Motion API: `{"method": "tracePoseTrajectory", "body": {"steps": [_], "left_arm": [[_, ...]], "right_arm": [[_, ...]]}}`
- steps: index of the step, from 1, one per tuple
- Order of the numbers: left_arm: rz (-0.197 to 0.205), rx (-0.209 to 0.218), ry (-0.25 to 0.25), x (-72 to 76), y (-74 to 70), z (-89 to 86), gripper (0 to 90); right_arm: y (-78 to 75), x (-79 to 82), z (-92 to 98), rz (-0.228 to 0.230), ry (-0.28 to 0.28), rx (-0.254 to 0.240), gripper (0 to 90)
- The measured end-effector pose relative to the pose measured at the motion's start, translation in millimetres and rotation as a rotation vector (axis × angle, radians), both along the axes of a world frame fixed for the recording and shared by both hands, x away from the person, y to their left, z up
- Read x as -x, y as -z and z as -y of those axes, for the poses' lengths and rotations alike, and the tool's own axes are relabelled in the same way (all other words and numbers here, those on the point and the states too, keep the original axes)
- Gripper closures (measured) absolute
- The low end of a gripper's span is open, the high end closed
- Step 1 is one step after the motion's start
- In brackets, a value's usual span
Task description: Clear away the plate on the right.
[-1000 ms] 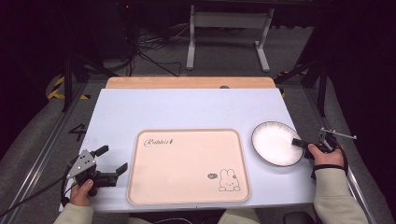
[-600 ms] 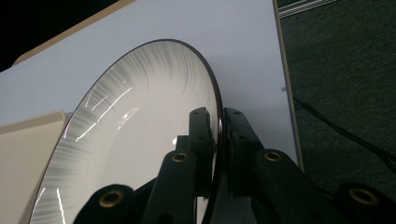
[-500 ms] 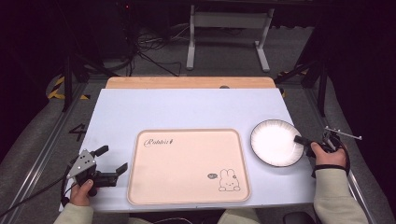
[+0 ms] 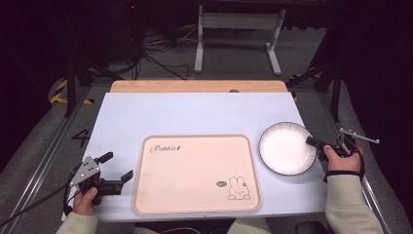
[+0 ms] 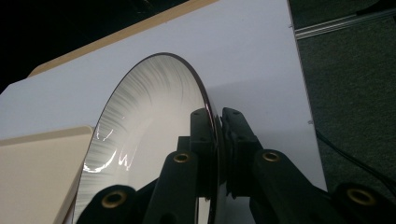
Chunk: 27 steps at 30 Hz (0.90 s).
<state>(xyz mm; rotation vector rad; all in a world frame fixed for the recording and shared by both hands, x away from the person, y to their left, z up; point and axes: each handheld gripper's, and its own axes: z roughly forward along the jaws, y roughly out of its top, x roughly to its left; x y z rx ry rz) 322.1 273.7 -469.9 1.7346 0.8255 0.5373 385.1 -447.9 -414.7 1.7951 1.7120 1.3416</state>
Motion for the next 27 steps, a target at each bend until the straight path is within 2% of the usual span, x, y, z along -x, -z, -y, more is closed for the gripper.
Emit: {"method": "tracePoseTrajectory", "body": {"steps": [18, 22, 27], "left_arm": [[0.0, -0.001, 0.0, 0.1, 0.0, 0.0, 0.3], [0.0, -0.001, -0.001, 0.0, 0.0, 0.1, 0.3], [0.0, -0.002, -0.003, 0.0, 0.0, 0.2, 0.3]], "right_arm": [[-28.3, 8.8, -8.7, 0.069, -0.027, -0.046, 83.8], [-33.4, 9.5, -14.8, 0.073, -0.045, -0.052, 83.8], [-39.7, 6.4, -26.5, 0.064, -0.093, -0.037, 83.8]]}}
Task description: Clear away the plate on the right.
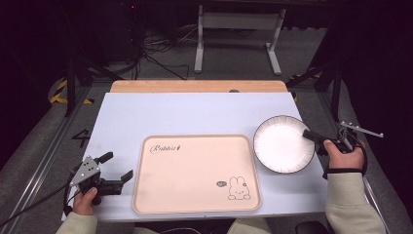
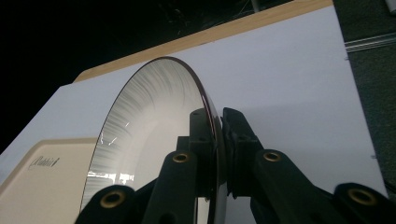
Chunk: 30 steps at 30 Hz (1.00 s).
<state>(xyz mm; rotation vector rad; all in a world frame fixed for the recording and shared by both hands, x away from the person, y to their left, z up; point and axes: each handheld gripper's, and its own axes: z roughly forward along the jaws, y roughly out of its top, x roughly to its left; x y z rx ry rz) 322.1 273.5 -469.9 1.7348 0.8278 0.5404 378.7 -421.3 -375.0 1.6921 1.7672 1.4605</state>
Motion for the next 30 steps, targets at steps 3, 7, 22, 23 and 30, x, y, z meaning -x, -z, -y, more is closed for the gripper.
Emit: {"method": "tracePoseTrajectory", "body": {"steps": [3, 7, 22, 23, 30], "left_arm": [[-0.003, -0.006, 0.003, 0.0, -0.3, -0.3, 0.3], [-0.003, -0.006, 0.003, -0.1, -0.3, -0.4, 0.3], [-0.002, -0.008, 0.003, 0.0, -0.4, -0.3, 0.3], [-0.003, -0.008, 0.003, 0.0, -0.4, -0.3, 0.3], [-0.003, -0.008, 0.002, 0.0, -0.4, -0.2, 0.3]], "right_arm": [[-3.0, -1.5, -6.8, 0.002, -0.018, 0.002, 83.8], [-6.5, -5.3, -20.5, 0.0, -0.058, -0.011, 83.8], [-18.7, -14.7, -68.8, -0.009, -0.184, -0.026, 83.6], [-19.8, -15.2, -72.9, -0.011, -0.194, -0.029, 83.6], [-21.5, -18.8, -89.0, -0.014, -0.231, -0.037, 83.5]]}}
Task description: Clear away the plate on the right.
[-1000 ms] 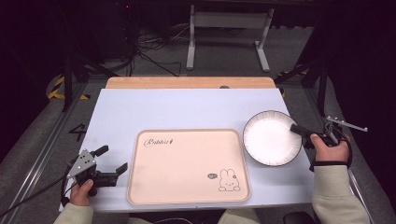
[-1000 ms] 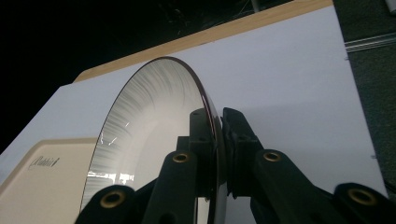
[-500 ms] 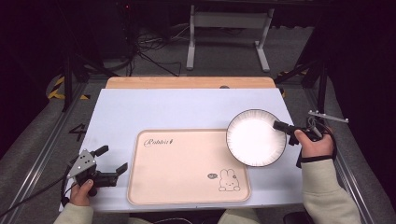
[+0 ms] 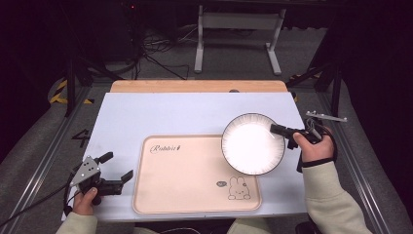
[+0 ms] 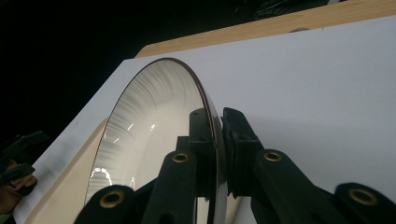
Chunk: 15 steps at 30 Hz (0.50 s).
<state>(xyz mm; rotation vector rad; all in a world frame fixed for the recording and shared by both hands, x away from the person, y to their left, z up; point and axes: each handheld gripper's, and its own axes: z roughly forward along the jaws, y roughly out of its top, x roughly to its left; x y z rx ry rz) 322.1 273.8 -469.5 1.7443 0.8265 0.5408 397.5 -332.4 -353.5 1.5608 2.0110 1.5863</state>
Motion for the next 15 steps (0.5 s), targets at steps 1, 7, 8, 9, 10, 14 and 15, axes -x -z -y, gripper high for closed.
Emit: {"method": "tracePoseTrajectory", "body": {"steps": [1, 7, 8, 9, 10, 14, 15], "left_arm": [[0.0, 0.0, 0.0, 0.0, 0.0, 0.0, 0.3], [0.0, 0.0, 0.002, 0.0, 0.0, -0.2, 0.3], [0.001, 0.001, 0.001, 0.0, 0.0, -0.1, 0.3], [0.0, 0.001, 0.002, 0.0, 0.0, -0.2, 0.2], [-0.001, 0.002, 0.0, 0.2, 0.0, -0.1, 0.3], [0.001, 0.001, 0.001, 0.0, 0.0, -0.2, 0.2], [0.001, 0.001, 0.001, 0.0, 0.0, -0.2, 0.3]], "right_arm": [[-0.2, -1.7, -7.5, 0.0, -0.016, -0.001, 83.4], [-1.4, -4.9, -22.5, -0.002, -0.056, -0.001, 83.4], [-1.7, -5.8, -25.7, -0.002, -0.062, -0.002, 83.3], [-1.9, -6.4, -28.0, -0.002, -0.07, -0.004, 83.3], [-2.0, -7.0, -30.3, -0.003, -0.076, -0.006, 83.3], [-2.0, -9.0, -39.4, -0.008, -0.093, -0.014, 83.3], [-1.9, -9.6, -41.7, -0.007, -0.099, -0.013, 83.3]]}}
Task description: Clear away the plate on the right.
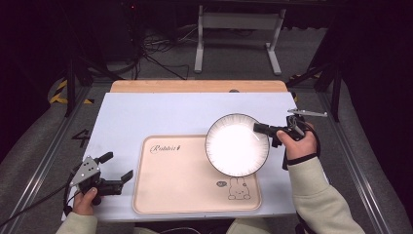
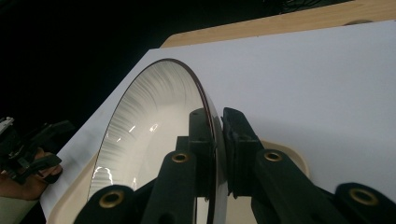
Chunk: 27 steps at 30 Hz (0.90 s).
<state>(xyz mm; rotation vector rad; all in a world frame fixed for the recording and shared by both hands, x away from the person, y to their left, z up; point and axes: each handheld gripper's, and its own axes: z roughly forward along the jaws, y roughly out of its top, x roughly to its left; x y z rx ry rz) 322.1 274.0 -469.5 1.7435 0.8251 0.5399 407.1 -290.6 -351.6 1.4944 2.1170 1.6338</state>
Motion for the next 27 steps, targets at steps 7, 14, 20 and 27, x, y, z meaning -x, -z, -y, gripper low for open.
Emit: {"method": "tracePoseTrajectory", "body": {"steps": [7, 14, 20, 27], "left_arm": [[0.001, 0.003, -0.002, 0.1, 0.2, 0.2, 0.3], [0.001, 0.002, -0.003, 0.2, 0.2, 0.3, 0.3], [-0.001, -0.001, 0.0, 0.1, 0.0, 0.1, 0.3], [0.0, -0.002, 0.002, 0.0, 0.0, 0.1, 0.3]], "right_arm": [[0.4, -3.8, -18.5, -0.003, -0.038, -0.003, 83.1], [2.2, -6.9, -34.8, -0.005, -0.07, -0.006, 83.0], [3.5, -8.3, -46.2, -0.012, -0.091, -0.008, 82.9], [6.9, -10.4, -60.5, -0.017, -0.118, -0.003, 82.8]]}}
